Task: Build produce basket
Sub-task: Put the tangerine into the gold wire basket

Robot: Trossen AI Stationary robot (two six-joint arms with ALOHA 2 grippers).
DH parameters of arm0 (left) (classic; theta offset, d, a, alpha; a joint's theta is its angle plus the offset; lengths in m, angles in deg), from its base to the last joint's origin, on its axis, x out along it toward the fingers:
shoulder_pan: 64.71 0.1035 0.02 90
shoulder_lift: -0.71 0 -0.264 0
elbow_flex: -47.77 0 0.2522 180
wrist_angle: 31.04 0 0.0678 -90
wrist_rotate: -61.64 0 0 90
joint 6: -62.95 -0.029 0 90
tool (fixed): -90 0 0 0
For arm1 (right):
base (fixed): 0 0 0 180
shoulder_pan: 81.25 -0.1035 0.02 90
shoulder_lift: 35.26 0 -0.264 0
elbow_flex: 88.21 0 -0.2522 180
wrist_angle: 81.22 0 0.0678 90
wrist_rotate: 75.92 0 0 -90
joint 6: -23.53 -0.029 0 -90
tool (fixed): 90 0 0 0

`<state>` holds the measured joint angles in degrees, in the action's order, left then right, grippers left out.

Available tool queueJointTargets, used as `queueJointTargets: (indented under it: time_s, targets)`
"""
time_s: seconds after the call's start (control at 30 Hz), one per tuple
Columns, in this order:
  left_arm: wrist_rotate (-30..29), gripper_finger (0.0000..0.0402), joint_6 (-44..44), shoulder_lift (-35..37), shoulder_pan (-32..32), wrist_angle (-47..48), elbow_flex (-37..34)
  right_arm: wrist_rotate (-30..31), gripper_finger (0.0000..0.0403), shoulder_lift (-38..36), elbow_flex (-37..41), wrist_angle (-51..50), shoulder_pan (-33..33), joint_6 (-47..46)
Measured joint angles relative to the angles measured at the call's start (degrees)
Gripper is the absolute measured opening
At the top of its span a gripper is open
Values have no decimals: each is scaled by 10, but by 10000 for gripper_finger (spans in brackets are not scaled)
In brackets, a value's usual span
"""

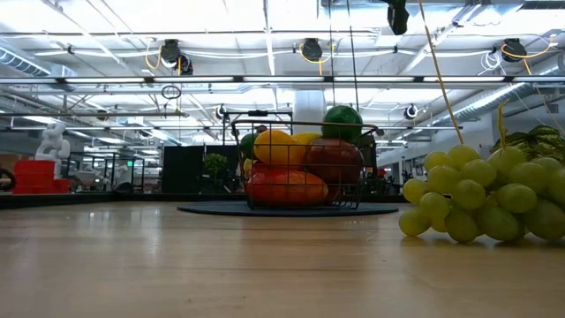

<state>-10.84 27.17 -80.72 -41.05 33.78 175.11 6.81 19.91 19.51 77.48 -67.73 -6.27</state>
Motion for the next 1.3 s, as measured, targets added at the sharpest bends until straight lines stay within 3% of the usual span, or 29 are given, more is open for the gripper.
queueJointTargets:
  time_s: [0.2, 0.43, 1.3]
  targets:
    - [0, 4, -55, 0, 0, -44, 0, 2, 3, 0, 0, 0, 0, 0]
    - [0, 13, -25, 0, 0, -59, 0, 2, 1, 0, 0, 0, 0, 0]
    - [-6, 5, 537, 0, 9, -89, 0, 30, 0, 0, 0, 0, 0, 32]
